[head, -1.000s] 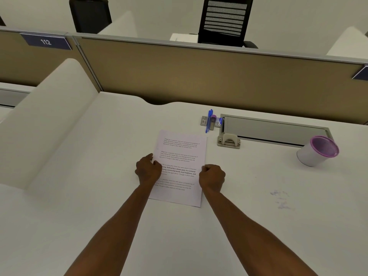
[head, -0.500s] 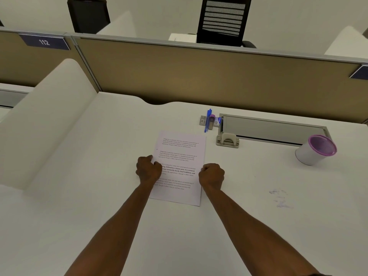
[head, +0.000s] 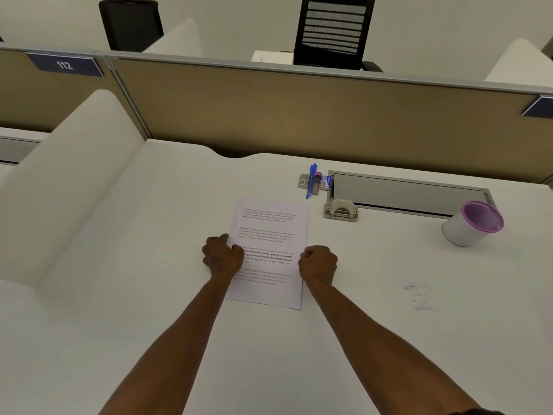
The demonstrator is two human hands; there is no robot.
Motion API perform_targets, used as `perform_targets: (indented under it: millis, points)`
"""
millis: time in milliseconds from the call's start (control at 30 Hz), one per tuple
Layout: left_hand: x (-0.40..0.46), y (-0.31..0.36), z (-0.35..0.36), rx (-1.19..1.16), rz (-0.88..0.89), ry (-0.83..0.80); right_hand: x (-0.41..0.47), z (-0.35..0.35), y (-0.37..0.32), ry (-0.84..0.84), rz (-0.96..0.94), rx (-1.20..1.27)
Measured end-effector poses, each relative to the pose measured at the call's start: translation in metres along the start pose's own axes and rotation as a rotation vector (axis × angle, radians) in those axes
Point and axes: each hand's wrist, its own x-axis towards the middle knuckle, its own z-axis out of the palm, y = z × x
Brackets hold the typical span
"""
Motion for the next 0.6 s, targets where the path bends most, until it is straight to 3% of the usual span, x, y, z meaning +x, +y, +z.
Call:
perform_targets:
  millis: [600]
  points:
    - [-0.0049,-0.0004,-0.0049,-0.044,0.024,-0.008,0.0035,0.0009,0.0085,-0.054,-0.005,-0.015]
